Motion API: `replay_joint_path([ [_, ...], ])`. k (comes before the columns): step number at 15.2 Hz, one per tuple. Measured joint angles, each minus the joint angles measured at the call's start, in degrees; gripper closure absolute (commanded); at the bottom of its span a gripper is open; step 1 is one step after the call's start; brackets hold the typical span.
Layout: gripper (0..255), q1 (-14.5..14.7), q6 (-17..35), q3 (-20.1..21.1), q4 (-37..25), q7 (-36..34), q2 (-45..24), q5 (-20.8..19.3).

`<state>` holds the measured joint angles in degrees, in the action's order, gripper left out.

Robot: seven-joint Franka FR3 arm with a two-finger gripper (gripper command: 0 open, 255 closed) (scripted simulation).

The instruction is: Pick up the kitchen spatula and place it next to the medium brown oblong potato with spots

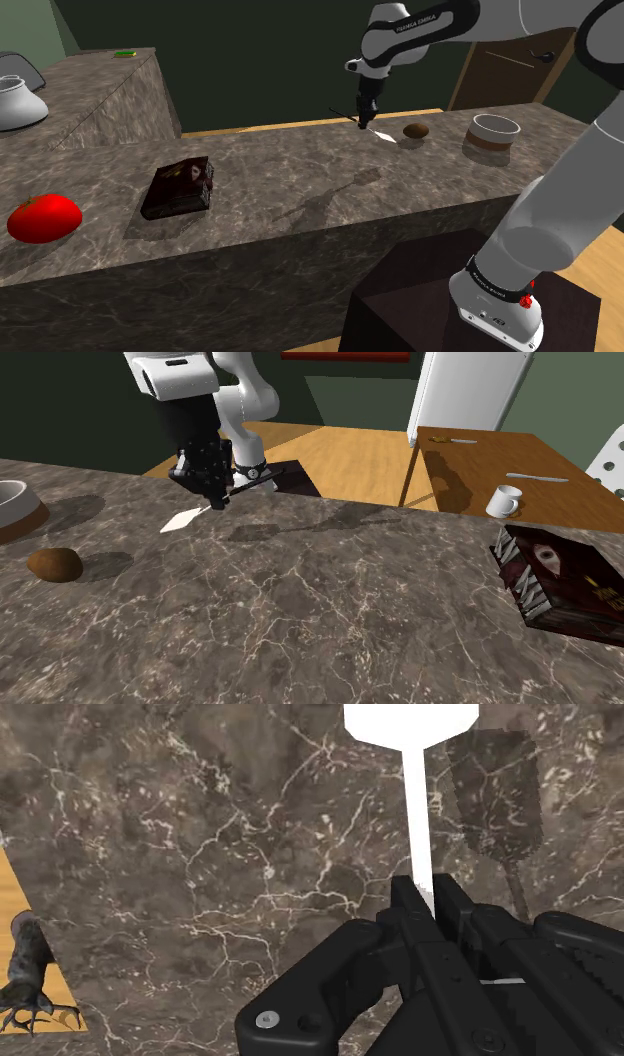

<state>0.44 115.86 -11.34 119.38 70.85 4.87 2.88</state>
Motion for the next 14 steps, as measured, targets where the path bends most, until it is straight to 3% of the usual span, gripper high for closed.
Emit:
replay_joint_path([
  [11,255,-6.98,-0.75,-8.23,7.14,13.35,7.60,-3.29],
  [14,255,-7.73,0.94,-9.45,8.60,15.33,7.26,-3.43],
])
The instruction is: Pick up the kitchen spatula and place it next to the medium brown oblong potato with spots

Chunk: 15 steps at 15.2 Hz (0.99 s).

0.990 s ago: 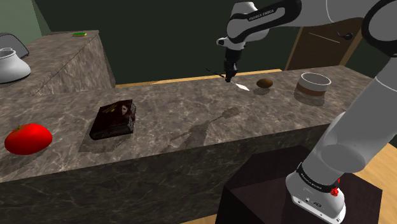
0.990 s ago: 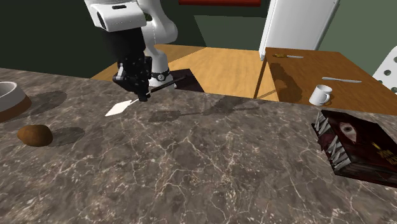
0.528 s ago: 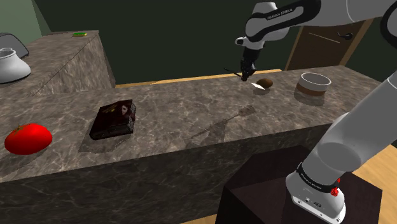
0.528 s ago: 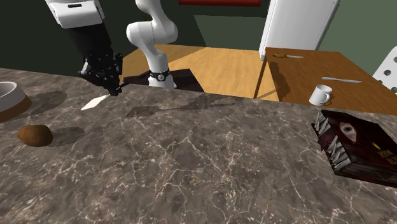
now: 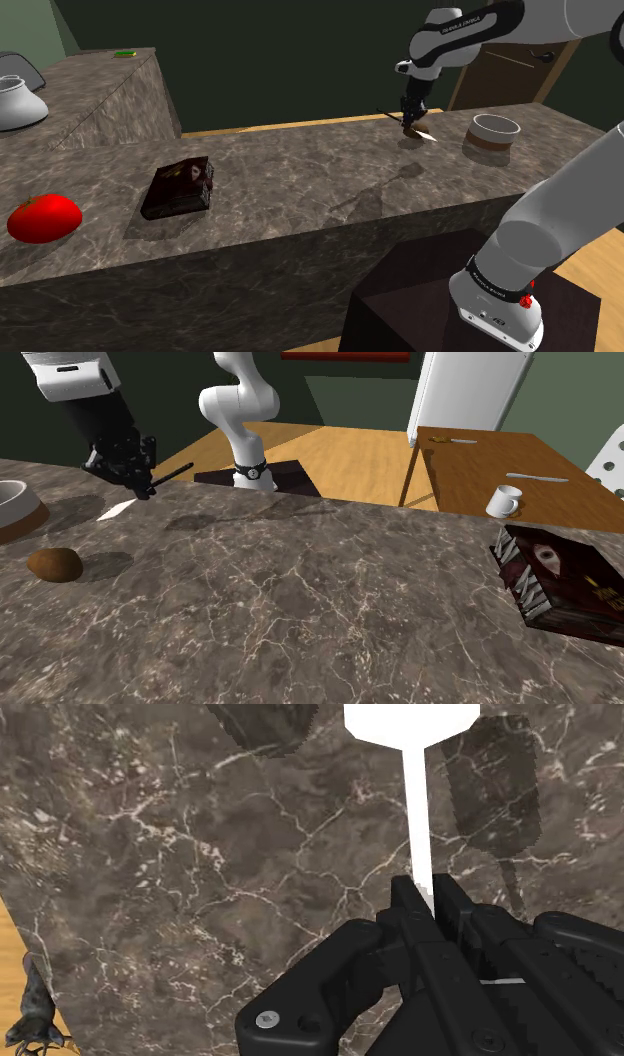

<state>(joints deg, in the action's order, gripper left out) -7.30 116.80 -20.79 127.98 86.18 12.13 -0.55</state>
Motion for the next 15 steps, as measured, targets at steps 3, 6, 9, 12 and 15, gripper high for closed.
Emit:
replay_joint_path([
  [3,255,-0.03,2.39,-0.25,1.72,0.46,-0.73,0.23],
  [6,255,0.01,4.74,-0.42,3.23,0.81,-1.63,0.56],
  [9,255,0.04,6.86,-0.63,4.37,1.28,-2.67,0.97],
  [12,255,0.15,9.44,-0.78,5.83,1.72,-3.88,1.51],
  [15,255,0.23,11.87,-0.94,7.11,2.27,-5.12,2.10],
])
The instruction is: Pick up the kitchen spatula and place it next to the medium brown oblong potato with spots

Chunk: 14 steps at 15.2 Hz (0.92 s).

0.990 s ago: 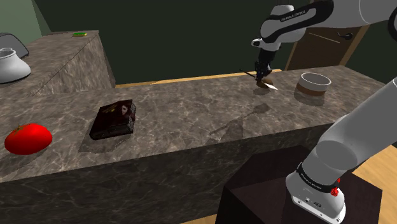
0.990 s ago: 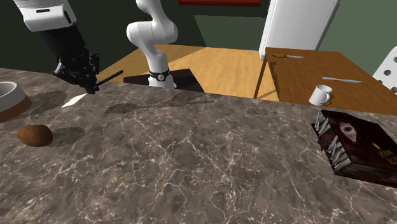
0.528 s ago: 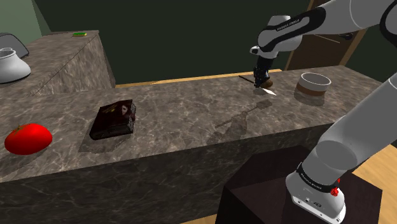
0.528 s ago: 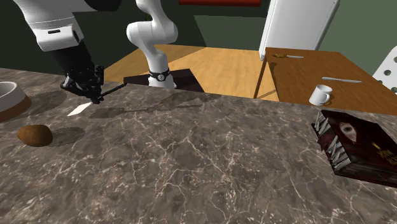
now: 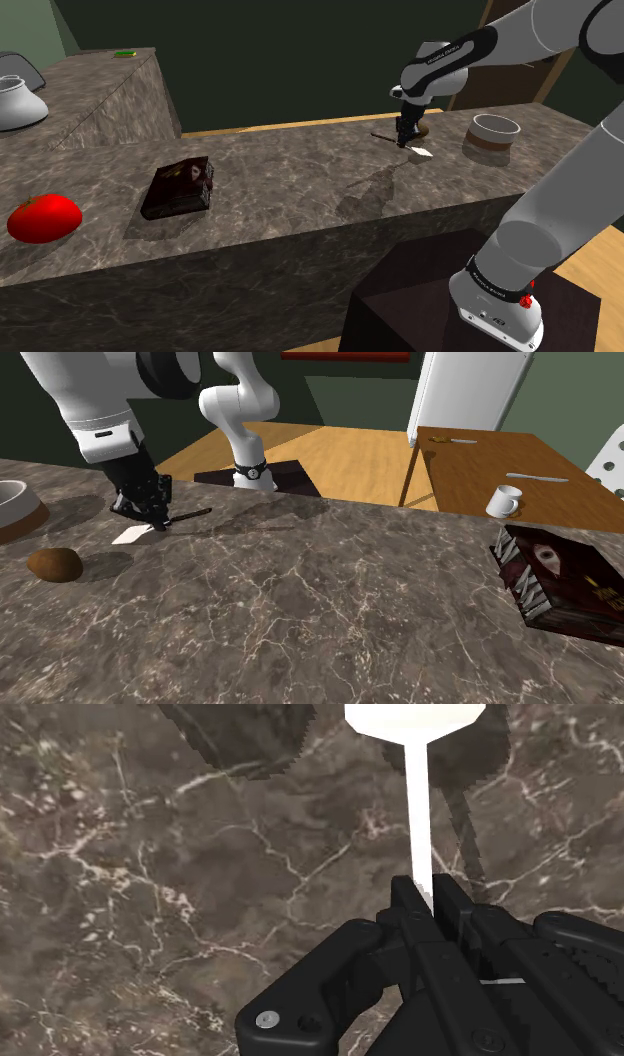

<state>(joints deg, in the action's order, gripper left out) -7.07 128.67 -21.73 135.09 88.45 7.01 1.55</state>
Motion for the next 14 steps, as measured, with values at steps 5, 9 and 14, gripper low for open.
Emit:
replay_joint_path([
  [5,255,0.11,3.96,-0.31,1.63,1.26,-2.54,1.33],
  [9,255,0.17,5.49,-0.39,2.12,1.81,-3.67,1.98],
  [14,0,0.18,5.56,-0.39,2.11,1.84,-3.74,2.03],
])
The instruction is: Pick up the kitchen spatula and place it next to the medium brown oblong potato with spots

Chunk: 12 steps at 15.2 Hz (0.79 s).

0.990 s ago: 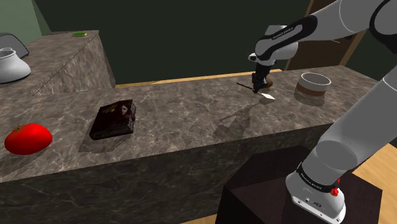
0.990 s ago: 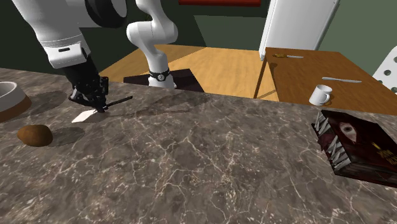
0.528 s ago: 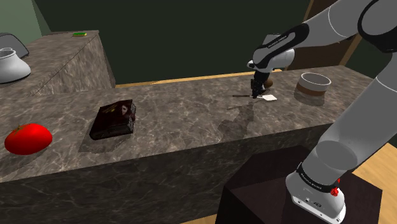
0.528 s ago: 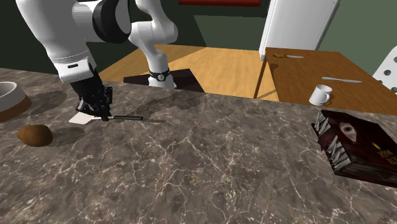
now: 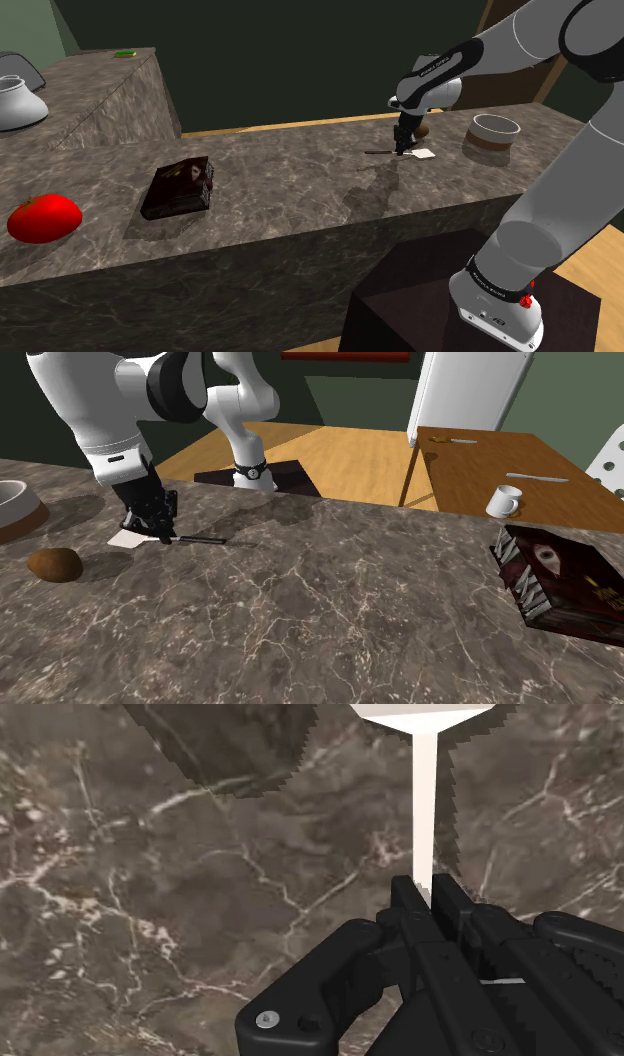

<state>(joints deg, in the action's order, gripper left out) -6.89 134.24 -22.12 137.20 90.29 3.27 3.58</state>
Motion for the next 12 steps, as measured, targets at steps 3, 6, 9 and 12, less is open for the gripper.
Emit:
replay_joint_path([
  [3,0,0.00,0.00,0.00,0.00,0.00,0.00,0.00],
  [6,0,0.00,0.00,0.00,0.00,0.00,0.00,0.00],
  [9,0,-0.17,-4.26,0.24,-1.34,-1.52,3.34,-1.83],
  [12,0,-0.40,-7.09,0.15,-3.09,-1.69,4.42,-2.40],
])
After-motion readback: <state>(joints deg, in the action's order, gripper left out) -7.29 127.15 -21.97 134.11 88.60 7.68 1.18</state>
